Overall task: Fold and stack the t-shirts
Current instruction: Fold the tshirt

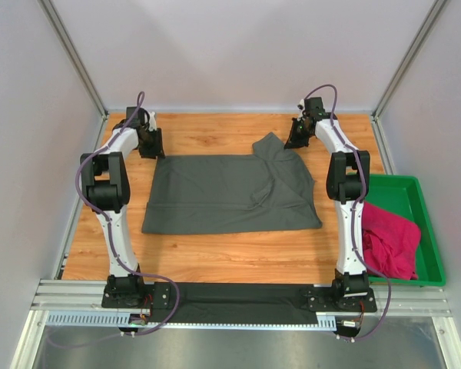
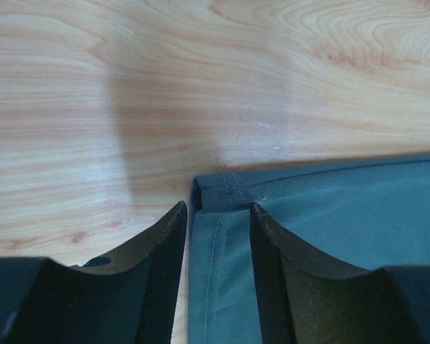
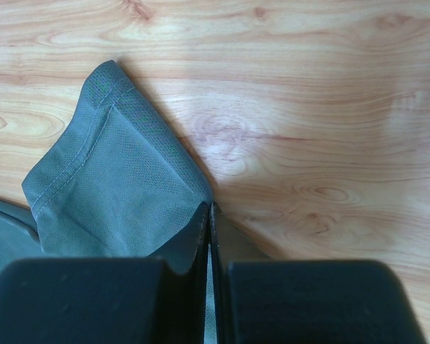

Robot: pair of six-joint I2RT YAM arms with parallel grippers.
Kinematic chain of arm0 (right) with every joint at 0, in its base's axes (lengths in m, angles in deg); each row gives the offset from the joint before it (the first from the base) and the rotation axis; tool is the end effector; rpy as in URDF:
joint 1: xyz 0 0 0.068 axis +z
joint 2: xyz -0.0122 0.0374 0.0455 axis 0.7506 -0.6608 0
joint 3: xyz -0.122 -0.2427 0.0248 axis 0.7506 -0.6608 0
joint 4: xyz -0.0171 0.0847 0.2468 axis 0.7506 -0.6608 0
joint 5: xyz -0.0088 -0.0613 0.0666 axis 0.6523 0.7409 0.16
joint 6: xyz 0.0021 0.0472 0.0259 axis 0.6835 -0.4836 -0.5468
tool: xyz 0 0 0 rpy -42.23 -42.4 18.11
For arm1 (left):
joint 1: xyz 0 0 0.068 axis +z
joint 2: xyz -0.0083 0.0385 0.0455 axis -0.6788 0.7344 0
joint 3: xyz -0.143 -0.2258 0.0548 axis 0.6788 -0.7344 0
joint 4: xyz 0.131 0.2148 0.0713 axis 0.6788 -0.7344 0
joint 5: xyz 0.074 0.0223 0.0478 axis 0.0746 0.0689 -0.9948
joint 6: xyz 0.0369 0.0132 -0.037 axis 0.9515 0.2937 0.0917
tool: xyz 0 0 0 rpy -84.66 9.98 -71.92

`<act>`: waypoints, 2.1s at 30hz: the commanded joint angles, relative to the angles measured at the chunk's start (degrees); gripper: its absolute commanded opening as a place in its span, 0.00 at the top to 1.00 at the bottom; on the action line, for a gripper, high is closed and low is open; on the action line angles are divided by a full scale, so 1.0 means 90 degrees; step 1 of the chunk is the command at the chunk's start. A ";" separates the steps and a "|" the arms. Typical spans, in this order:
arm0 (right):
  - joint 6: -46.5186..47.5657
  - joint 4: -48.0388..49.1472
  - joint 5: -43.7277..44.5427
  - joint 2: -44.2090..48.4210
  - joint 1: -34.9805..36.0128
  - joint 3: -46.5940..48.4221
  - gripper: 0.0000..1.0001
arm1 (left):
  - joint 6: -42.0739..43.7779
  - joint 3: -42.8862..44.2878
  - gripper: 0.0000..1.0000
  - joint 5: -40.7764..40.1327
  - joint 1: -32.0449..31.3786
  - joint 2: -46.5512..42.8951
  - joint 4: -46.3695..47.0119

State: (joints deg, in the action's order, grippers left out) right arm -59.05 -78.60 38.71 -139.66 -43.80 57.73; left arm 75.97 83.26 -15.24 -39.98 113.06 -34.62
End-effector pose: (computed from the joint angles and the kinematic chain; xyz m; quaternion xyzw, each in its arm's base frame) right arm 0.5370 0.0563 0.1529 0.0588 0.9563 0.1913 0.2131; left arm 0.4736 0.0166 0.1783 -0.0536 0.9576 -0.0947 0.2666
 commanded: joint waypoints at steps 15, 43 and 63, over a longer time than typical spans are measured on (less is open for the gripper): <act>-0.0040 -0.0205 0.0008 -0.0006 0.0087 -0.0241 1.00 | 0.0139 0.0510 0.59 0.0337 0.0044 0.0277 -0.0061; -0.0011 -0.0205 0.0252 0.0636 0.0087 -0.0270 1.00 | 0.0022 0.0618 1.00 -0.0376 0.0044 0.0122 -0.0237; -0.0508 -0.0370 0.0262 0.2933 0.0087 -0.2174 1.00 | -0.0183 -0.0514 1.00 -0.0415 0.0025 -0.1177 -0.0763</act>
State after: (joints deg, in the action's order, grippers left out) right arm -61.32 -80.37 40.68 -118.26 -43.14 39.61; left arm 75.31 79.48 -17.51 -40.00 106.96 -39.42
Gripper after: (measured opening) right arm 0.004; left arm 0.007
